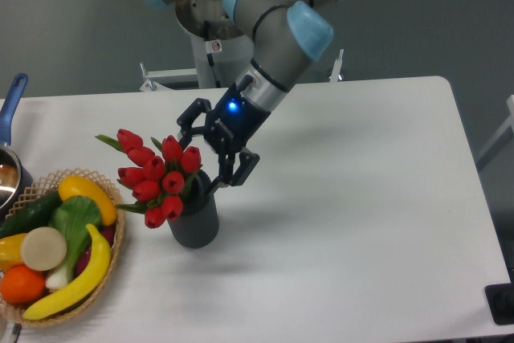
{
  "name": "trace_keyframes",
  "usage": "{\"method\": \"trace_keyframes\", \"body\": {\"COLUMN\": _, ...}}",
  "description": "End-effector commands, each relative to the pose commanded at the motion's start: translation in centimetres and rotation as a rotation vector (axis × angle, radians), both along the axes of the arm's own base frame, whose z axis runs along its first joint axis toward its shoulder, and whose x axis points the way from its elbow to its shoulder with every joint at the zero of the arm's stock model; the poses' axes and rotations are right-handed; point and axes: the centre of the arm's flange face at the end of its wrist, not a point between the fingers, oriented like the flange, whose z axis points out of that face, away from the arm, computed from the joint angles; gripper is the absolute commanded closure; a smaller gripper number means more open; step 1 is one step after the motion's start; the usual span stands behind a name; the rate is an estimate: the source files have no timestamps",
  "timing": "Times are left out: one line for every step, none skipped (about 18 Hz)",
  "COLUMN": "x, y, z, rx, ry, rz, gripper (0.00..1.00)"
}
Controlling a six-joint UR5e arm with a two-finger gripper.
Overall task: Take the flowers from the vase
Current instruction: 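Lower the gripper around the tulip stems just above the vase rim, then close the gripper on the bunch of tulip stems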
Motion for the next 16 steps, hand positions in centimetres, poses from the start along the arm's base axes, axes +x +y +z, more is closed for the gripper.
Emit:
{"method": "trace_keyframes", "body": {"x": 0.1, "y": 0.0, "z": 0.0, "rx": 0.012, "ry": -0.014, "rz": -0.002, "gripper": 0.0}}
{"method": "trace_keyframes", "body": {"x": 0.3, "y": 0.1, "z": -0.3, "rx": 0.022, "ry": -0.035, "rz": -0.002, "gripper": 0.0}}
{"method": "trace_keyframes", "body": {"x": 0.2, "y": 0.2, "z": -0.5, "rx": 0.028, "ry": -0.048, "rz": -0.004, "gripper": 0.0}}
{"method": "trace_keyframes", "body": {"x": 0.4, "y": 0.3, "z": -0.5, "rx": 0.03, "ry": -0.05, "rz": -0.007, "gripper": 0.0}}
{"method": "trace_keyframes", "body": {"x": 0.5, "y": 0.4, "z": -0.5, "rx": 0.031, "ry": -0.051, "rz": -0.01, "gripper": 0.0}}
{"method": "trace_keyframes", "body": {"x": 0.4, "y": 0.6, "z": -0.7, "rx": 0.031, "ry": -0.052, "rz": -0.012, "gripper": 0.0}}
{"method": "trace_keyframes", "body": {"x": 0.3, "y": 0.7, "z": -1.0, "rx": 0.028, "ry": -0.056, "rz": -0.012, "gripper": 0.04}}
{"method": "trace_keyframes", "body": {"x": 0.3, "y": 0.7, "z": -1.1, "rx": 0.03, "ry": -0.061, "rz": -0.012, "gripper": 0.11}}
{"method": "trace_keyframes", "body": {"x": 0.2, "y": 0.7, "z": -1.3, "rx": 0.029, "ry": -0.065, "rz": -0.012, "gripper": 0.21}}
{"method": "trace_keyframes", "body": {"x": 0.2, "y": 0.8, "z": -1.4, "rx": 0.03, "ry": -0.067, "rz": -0.012, "gripper": 0.28}}
{"method": "trace_keyframes", "body": {"x": 0.2, "y": 0.8, "z": -1.3, "rx": 0.032, "ry": -0.069, "rz": -0.013, "gripper": 0.34}}
{"method": "trace_keyframes", "body": {"x": 0.3, "y": 0.8, "z": -1.2, "rx": 0.041, "ry": -0.075, "rz": -0.014, "gripper": 0.41}}
{"method": "trace_keyframes", "body": {"x": 0.3, "y": 0.9, "z": -1.1, "rx": 0.052, "ry": -0.083, "rz": -0.016, "gripper": 0.44}}
{"method": "trace_keyframes", "body": {"x": 0.4, "y": 0.9, "z": -1.0, "rx": 0.061, "ry": -0.089, "rz": -0.017, "gripper": 0.47}}
{"method": "trace_keyframes", "body": {"x": 0.4, "y": 0.9, "z": -1.1, "rx": 0.065, "ry": -0.096, "rz": -0.018, "gripper": 0.51}}
{"method": "trace_keyframes", "body": {"x": 0.3, "y": 0.9, "z": -1.0, "rx": 0.069, "ry": -0.096, "rz": -0.017, "gripper": 0.53}}
